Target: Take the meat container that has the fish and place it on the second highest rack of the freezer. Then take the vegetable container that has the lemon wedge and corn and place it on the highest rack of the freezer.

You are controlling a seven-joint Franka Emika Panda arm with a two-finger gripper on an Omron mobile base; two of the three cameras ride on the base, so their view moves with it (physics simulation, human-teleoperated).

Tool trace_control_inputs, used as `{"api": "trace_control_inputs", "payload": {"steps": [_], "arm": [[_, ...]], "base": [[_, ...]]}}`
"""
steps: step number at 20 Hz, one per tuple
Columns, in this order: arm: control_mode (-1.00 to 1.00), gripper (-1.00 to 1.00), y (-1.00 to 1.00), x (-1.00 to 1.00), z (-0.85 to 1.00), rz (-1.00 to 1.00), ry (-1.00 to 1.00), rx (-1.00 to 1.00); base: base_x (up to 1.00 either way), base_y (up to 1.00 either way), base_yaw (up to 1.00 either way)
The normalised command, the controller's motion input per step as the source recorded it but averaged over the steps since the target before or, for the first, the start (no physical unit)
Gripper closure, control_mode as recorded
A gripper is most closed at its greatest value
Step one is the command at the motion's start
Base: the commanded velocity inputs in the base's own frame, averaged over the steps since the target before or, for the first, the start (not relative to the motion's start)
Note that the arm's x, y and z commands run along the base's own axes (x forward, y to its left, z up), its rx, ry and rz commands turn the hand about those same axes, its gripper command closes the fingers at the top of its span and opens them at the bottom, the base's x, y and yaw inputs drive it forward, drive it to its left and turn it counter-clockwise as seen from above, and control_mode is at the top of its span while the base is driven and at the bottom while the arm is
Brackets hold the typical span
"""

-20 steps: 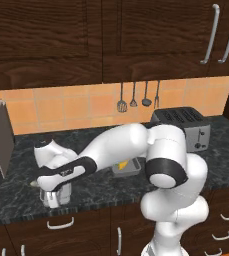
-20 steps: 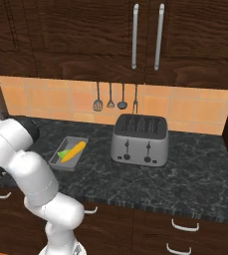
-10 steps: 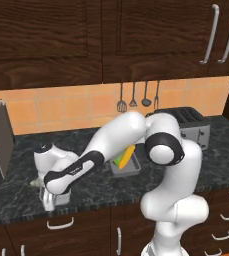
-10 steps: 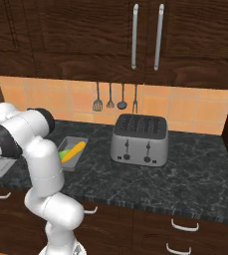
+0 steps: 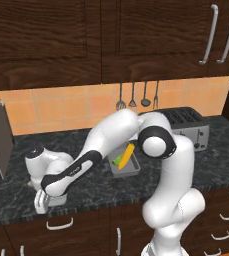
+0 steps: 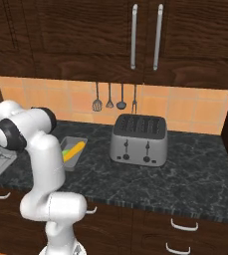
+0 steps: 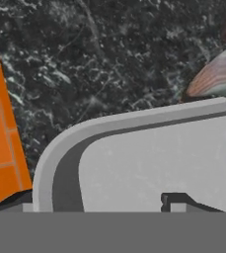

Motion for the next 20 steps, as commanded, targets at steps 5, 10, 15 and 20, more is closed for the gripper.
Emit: {"api": "trace_control_inputs", "payload": {"steps": [5, 10, 15, 20], "arm": [[-1.0, -1.0, -0.01, 0.05, -0.16, 0.02, 0.0, 0.0], [-1.0, -1.0, 0.0, 0.0, 0.0, 0.0, 0.0, 0.0], [-1.0, 1.0, 0.0, 0.0, 0.0, 0.0, 0.0, 0.0], [-1.0, 1.0, 0.0, 0.0, 0.0, 0.0, 0.0, 0.0]], "base": [[0.0, 0.0, 0.0], [0.0, 0.0, 0.0], [0.0, 0.0, 0.0], [0.0, 0.0, 0.0]]}}
